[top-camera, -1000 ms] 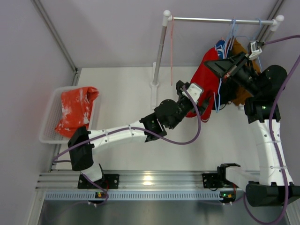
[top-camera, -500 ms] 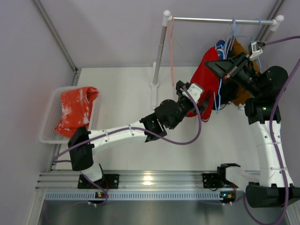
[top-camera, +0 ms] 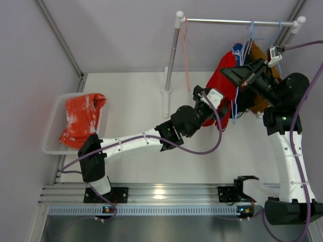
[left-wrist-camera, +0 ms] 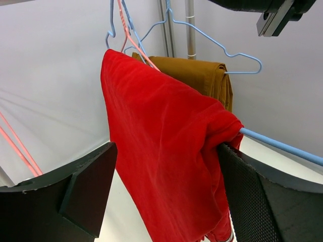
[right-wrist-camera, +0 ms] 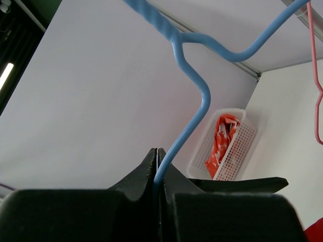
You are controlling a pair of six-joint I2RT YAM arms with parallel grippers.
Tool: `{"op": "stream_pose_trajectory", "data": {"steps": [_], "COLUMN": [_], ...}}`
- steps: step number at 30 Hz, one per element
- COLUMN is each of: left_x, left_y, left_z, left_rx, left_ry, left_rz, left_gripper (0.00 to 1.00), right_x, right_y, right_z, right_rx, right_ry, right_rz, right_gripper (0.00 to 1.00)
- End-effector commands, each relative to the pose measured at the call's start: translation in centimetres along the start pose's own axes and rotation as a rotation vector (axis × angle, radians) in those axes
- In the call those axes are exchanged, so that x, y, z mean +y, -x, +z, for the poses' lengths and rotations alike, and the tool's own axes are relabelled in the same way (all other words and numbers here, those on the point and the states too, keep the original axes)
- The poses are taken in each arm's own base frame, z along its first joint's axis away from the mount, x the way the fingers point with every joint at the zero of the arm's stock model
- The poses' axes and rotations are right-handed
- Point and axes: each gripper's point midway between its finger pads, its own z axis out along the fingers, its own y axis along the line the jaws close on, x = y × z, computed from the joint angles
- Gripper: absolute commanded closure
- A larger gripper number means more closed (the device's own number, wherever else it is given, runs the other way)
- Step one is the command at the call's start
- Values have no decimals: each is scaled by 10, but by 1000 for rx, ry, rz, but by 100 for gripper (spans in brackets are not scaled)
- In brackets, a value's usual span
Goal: Remove the trousers from the hanger
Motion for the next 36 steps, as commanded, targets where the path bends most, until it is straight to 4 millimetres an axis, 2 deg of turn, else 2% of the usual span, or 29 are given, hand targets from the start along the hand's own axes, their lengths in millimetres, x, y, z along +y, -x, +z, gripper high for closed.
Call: {"op": "stream_pose_trajectory", "data": {"steps": [1,6,7,13,17,19,24,25,27,28,31,33,36], "left_x": [9,15,15,38,49,56,58,57,56,56,57,59,61], "left_y": [29,18,11,-9,-20,-19,-13,-9,-3,4,17,33,45], "left_z": [10,17,20,33,39,41,46,47,48,48,45,40,33], "left_rx": [-87,-74,-62,-21,-3,-16,-57,-75,-94,-113,-139,-165,-177], "left_ry": [40,93,105,189,209,218,181,163,147,138,128,115,99], "left_rz": [-26,7,20,59,64,64,75,75,74,76,78,85,112], "left_gripper": [15,14,14,18,27,35,52,61,72,83,97,100,100], "right_x": [70,78,80,89,90,90,91,92,92,91,85,77,64], "right_y": [-1,-2,-1,-2,-2,-3,-2,-2,-2,-2,-2,-3,-1], "right_z": [-18,-21,-22,-24,-25,-25,-25,-25,-25,-25,-24,-23,-22], "right_rx": [-41,-44,-46,-43,-42,-38,-40,-40,-38,-37,-36,-33,-34], "right_ry": [194,204,207,214,213,212,210,211,209,205,186,165,127], "right_rz": [-196,-210,-214,-220,-220,-220,-221,-222,-223,-222,-230,-239,-248], "right_gripper": [100,100,100,100,100,100,100,100,100,100,100,100,100]}}
